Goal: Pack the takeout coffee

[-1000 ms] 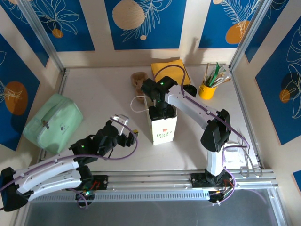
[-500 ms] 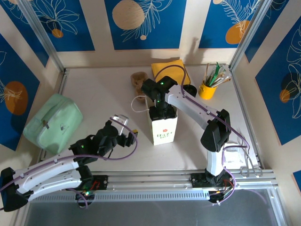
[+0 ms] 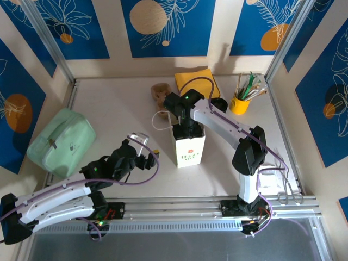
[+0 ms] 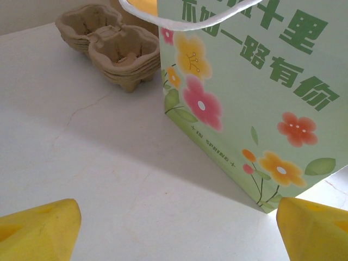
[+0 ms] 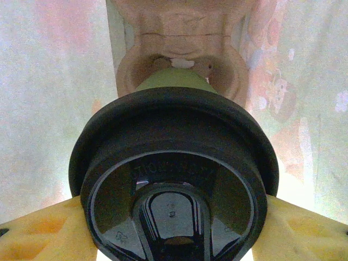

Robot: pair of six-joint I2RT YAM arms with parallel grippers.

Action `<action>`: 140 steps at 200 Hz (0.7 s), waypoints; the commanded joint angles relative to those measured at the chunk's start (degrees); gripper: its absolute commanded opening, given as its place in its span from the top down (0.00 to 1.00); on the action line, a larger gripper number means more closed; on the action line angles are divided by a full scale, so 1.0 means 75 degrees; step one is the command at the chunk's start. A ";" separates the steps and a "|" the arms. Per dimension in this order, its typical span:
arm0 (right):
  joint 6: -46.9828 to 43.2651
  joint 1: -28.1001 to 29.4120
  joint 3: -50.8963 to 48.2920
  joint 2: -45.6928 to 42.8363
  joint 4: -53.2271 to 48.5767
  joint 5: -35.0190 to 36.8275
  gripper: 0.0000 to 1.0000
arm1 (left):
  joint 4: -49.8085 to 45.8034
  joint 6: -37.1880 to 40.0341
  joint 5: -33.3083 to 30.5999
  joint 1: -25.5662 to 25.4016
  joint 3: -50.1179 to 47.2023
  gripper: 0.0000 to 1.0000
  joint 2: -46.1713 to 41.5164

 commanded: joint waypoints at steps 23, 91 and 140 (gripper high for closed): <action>0.0123 -0.0001 -0.0120 -0.0146 0.0027 -0.0206 0.39 | -0.0132 -0.0030 -0.0132 -0.0045 -0.0059 0.07 -0.0208; 0.0100 -0.0005 -0.0225 -0.0110 0.0170 -0.0147 0.39 | -0.0147 0.0027 -0.0152 -0.0038 -0.0047 0.07 -0.0256; 0.0105 0.0007 -0.0359 -0.0065 0.0292 -0.0136 0.39 | -0.0178 0.0065 -0.0171 -0.0039 0.0000 0.07 -0.0234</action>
